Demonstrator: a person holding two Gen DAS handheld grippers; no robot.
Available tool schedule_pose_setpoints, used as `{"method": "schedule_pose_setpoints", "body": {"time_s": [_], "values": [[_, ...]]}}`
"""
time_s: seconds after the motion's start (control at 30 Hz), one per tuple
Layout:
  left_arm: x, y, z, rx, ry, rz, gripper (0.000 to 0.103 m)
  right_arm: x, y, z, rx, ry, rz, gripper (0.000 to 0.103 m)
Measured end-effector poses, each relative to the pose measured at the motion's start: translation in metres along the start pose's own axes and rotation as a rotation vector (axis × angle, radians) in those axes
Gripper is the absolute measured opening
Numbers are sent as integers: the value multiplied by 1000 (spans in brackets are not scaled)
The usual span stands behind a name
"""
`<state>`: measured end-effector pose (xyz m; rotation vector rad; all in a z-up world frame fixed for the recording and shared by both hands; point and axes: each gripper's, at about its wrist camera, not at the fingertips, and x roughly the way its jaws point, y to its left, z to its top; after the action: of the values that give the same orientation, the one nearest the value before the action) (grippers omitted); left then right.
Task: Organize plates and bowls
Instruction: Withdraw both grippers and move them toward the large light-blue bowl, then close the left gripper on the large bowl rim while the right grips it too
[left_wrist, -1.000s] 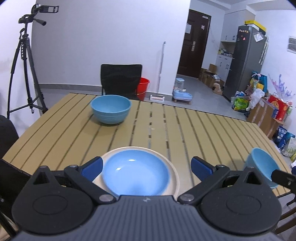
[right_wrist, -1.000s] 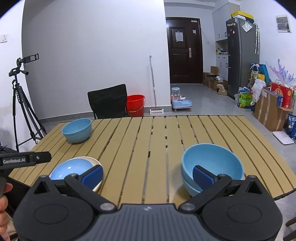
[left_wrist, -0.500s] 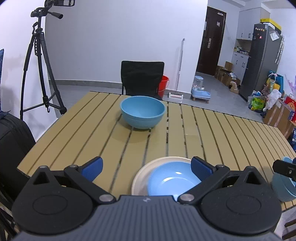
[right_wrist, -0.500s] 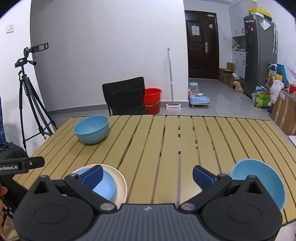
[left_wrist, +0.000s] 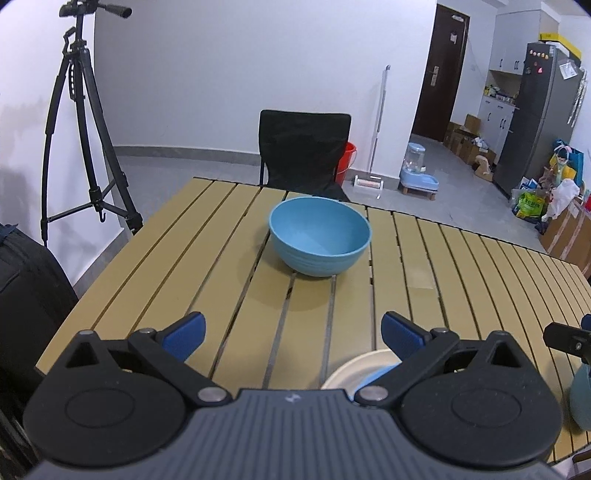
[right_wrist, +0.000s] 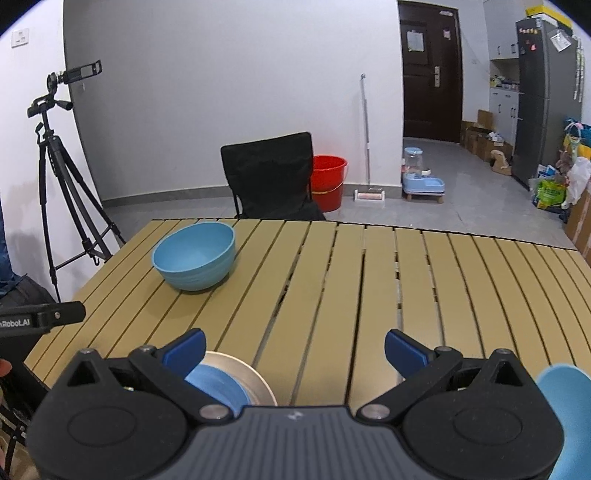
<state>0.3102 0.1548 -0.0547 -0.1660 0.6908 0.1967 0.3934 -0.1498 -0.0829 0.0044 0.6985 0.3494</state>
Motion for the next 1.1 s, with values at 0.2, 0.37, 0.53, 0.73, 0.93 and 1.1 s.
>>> {"method": "schedule_pose_setpoints", "body": {"time_s": [0.2, 0.37, 0.53, 0.73, 0.93, 1.1], "values": [[24, 9, 15, -9, 31, 6, 103, 29, 13, 19, -33, 28, 25, 103], [46, 17, 30, -23, 63, 7, 103, 56, 20, 37, -38, 66, 48, 103], [70, 23, 47, -40, 89, 21, 103, 81, 32, 56, -41, 74, 69, 103], [102, 27, 71, -52, 141, 33, 103, 112, 46, 78, -56, 105, 79, 103], [137, 28, 97, -37, 197, 72, 103, 149, 58, 103, -34, 172, 96, 103], [167, 31, 113, -52, 261, 89, 102, 185, 67, 118, -2, 250, 105, 97]]}}
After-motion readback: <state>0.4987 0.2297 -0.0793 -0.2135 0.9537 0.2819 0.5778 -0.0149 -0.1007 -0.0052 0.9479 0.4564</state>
